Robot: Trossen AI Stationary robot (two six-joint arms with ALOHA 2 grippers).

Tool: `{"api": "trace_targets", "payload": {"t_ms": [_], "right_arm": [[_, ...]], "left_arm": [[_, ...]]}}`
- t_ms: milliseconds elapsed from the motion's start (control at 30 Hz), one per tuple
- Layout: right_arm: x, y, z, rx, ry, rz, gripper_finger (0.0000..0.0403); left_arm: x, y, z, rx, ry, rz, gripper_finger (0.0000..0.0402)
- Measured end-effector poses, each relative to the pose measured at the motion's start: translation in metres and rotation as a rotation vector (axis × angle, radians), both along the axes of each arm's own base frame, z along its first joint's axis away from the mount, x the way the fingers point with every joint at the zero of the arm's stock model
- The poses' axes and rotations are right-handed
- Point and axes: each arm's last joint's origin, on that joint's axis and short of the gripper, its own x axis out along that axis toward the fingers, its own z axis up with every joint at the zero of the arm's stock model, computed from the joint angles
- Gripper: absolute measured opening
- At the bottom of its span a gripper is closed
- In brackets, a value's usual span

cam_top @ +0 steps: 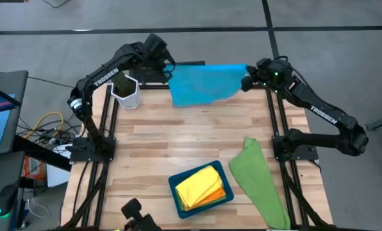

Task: Fold microfiber towels
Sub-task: Fold the blue microfiber towel

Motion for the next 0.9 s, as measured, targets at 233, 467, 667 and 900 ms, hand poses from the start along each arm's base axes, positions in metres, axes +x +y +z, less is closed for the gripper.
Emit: {"api": "trace_targets", "payload": {"t_ms": [233, 467, 667, 900], "right_arm": [[0.000, 0.024, -0.008, 0.127, 0.065, 0.068, 0.0006], [0.011, 0.061, -0.036, 0.326, 0.156, 0.186, 0.0006], [0.017, 0.100, -0.081, 0.504, 0.180, 0.249, 0.0006], [0.016, 0.132, -0.117, 0.632, 0.226, 0.275, 0.0006]], "left_arm": [[-0.014, -0.026, -0.001, -0.171, 0.037, -0.057, 0.0000], [-0.019, -0.086, -0.053, -0.333, 0.103, -0.136, 0.0000], [-0.026, -0.144, -0.103, -0.399, 0.081, -0.142, 0.0000], [-0.033, -0.193, -0.138, -0.461, 0.153, -0.177, 0.0000]]}}
